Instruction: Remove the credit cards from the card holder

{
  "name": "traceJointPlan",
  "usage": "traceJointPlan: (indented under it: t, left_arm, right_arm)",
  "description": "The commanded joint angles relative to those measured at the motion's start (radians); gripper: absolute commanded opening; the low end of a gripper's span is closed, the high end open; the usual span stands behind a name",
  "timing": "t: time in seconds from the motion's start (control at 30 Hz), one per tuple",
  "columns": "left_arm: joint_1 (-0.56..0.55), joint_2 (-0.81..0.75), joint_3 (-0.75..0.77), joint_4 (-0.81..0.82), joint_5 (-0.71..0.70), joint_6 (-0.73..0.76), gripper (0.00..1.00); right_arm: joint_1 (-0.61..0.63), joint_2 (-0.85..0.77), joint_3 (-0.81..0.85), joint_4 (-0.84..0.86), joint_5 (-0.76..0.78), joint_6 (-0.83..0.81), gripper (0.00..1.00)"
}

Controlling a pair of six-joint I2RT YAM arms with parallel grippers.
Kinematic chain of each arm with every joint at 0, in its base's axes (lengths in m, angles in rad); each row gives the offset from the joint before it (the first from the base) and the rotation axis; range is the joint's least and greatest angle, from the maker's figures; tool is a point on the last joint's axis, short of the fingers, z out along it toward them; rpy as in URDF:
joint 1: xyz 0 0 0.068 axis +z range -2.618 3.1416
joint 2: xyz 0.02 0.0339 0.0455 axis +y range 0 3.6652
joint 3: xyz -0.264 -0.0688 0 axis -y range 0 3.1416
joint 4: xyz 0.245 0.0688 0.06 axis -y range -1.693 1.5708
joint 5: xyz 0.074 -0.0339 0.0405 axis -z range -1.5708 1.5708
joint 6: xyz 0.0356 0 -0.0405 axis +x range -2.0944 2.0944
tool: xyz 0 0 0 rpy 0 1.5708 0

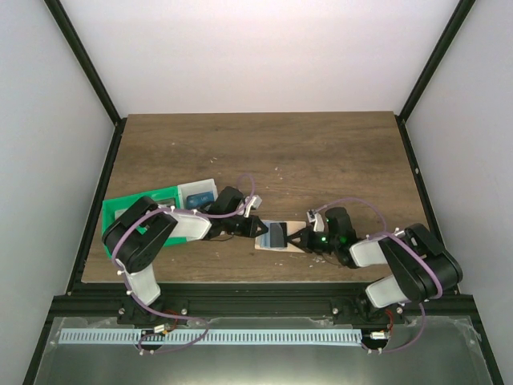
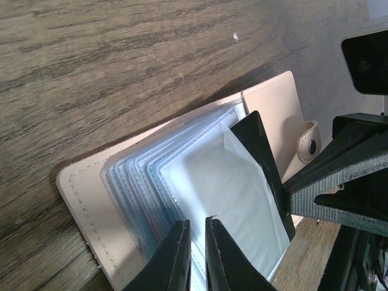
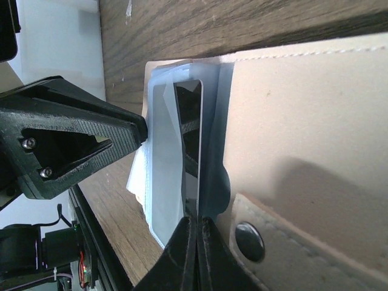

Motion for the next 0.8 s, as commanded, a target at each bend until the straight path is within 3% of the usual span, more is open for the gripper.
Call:
traceJointPlan:
  t: [0.0, 0.2, 0.33, 0.57, 0.77]
  left_arm:
    - [0.0, 0.036, 0.006, -0.052, -0.044, 0.017, 0.11]
    - [0.0, 0.036, 0.012, -0.054, -0.046, 0.02, 0.11]
    - [0.0, 0.043, 0.008, -0.042, -0.035, 0.015, 0.11]
    - [0.0, 0.046, 0.001, -0.03, -0.033, 0.009, 0.11]
    - [-0.001, 0.049, -0.001, -0.023, -0.027, 0.002, 0.11]
  right_arm:
    - [-0.014, -0.02, -0.005, 0.004, -0.023, -0.008, 0.01]
    - [-0.016, -0.045, -0.011, 0.003, -0.029, 0.001, 0.0]
    - [-0.016, -0.029, 0.006, -0.02, -0.032, -0.024, 0.15]
    - [-0.017, 0.027, 0.044, 0.009, -0.032, -0.021, 0.21]
    - [-0.02, 0.099, 0.061, 0.067, -0.072, -0.011, 0.2]
